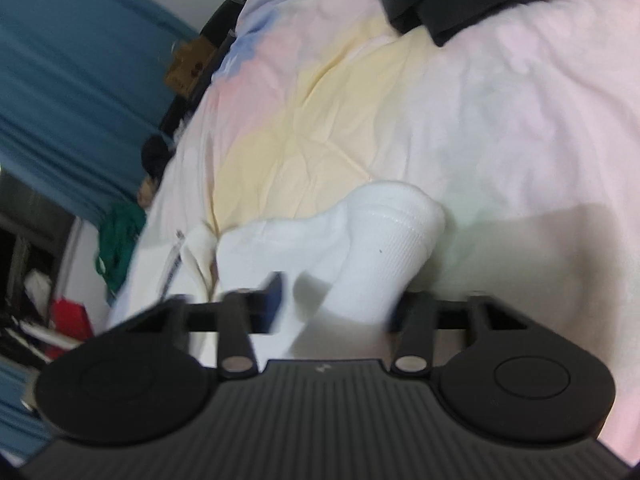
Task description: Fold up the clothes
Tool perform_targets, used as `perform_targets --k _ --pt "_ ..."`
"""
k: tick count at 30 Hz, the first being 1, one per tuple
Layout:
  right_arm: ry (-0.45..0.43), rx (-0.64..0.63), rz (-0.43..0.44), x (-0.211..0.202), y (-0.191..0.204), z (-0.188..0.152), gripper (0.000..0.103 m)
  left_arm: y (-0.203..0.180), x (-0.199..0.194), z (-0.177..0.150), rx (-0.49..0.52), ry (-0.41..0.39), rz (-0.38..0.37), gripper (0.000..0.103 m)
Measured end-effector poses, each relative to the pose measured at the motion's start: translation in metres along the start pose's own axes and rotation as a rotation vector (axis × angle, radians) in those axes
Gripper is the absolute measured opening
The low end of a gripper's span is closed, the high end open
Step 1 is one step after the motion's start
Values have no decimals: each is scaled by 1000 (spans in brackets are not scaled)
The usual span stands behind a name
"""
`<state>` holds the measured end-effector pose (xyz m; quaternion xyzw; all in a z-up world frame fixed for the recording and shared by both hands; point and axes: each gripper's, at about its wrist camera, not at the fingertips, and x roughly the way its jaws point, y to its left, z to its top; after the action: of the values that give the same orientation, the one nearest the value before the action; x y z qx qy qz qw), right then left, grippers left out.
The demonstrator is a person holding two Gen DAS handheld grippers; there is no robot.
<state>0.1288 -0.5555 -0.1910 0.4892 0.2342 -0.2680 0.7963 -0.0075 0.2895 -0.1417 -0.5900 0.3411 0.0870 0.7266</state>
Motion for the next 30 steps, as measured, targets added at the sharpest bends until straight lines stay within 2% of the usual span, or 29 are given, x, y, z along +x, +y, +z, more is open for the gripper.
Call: perform_targets --k 1,2,3,9,16,18,19,21,23,24,26,30 --pt "-12 -19 -11 -1 2 0 10 1 2 0 -6 -5 8 37" --pt "-23 -37 -21 -2 3 1 7 1 4 1 -9 -14 20 26" --pt "-40 -43 -22 -4 4 1 6 1 6 1 -12 -24 33 22" --pt "-87 -42 8 -18 -2 7 5 -7 -1 -7 31 -95 63 17" --pt "-123 -156 1 -25 8 3 5 -19 -23 -21 93 -134 77 16" --pt "-129 -185 -8 -26 11 1 5 -24 -24 -21 120 -129 116 21" --pt "-129 -198 -13 -27 12 0 5 -25 -25 -22 128 -127 141 28" --pt "-127 -207 -12 -29 11 -1 5 -29 -31 -22 154 -148 197 43" --pt "-126 -213 -10 -30 11 -1 5 -35 -39 -24 193 -185 239 68" --pt "-124 -214 -9 -31 11 -2 5 -38 -43 -25 215 -203 253 72" --pt "-122 -214 -7 -32 10 -3 5 -44 -50 -27 245 -240 267 89" --pt "-120 -220 -8 -33 12 -5 6 -56 -48 -34 258 -262 377 92"
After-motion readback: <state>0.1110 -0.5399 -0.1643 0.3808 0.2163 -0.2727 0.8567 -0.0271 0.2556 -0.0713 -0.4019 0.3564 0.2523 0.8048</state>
